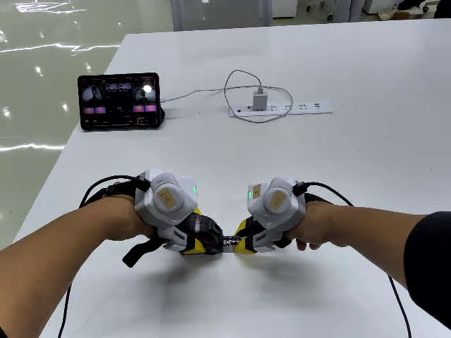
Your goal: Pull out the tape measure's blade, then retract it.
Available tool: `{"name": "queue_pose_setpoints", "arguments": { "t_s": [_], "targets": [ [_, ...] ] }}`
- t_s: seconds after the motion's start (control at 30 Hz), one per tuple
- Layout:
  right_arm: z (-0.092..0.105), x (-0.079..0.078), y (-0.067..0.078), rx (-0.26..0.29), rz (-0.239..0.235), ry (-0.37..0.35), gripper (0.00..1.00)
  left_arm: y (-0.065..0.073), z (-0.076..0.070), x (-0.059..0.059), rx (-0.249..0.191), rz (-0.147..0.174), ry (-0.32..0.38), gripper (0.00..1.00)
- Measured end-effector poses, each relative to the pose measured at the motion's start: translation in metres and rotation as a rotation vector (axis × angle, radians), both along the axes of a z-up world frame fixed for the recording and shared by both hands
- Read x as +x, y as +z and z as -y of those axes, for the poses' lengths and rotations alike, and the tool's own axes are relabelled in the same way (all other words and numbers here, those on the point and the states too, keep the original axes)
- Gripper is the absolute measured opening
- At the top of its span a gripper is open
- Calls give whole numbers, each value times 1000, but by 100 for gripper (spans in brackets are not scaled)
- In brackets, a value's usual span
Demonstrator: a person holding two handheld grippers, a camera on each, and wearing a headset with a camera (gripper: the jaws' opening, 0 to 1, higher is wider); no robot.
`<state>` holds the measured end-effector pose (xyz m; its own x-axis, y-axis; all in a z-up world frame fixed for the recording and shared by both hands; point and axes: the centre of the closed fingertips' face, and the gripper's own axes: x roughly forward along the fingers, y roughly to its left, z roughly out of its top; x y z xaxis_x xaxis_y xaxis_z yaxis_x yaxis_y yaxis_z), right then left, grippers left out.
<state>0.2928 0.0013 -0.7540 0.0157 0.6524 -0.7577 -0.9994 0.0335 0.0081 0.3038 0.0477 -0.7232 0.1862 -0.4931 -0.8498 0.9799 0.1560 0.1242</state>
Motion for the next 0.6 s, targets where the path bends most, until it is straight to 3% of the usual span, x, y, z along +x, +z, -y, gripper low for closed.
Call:
{"name": "queue_pose_setpoints", "arguments": {
  "t_s": [0.6],
  "targets": [
    [10,0,0,-13,0,0,10,0,0,0,-1,0,4,32]
  ]
}}
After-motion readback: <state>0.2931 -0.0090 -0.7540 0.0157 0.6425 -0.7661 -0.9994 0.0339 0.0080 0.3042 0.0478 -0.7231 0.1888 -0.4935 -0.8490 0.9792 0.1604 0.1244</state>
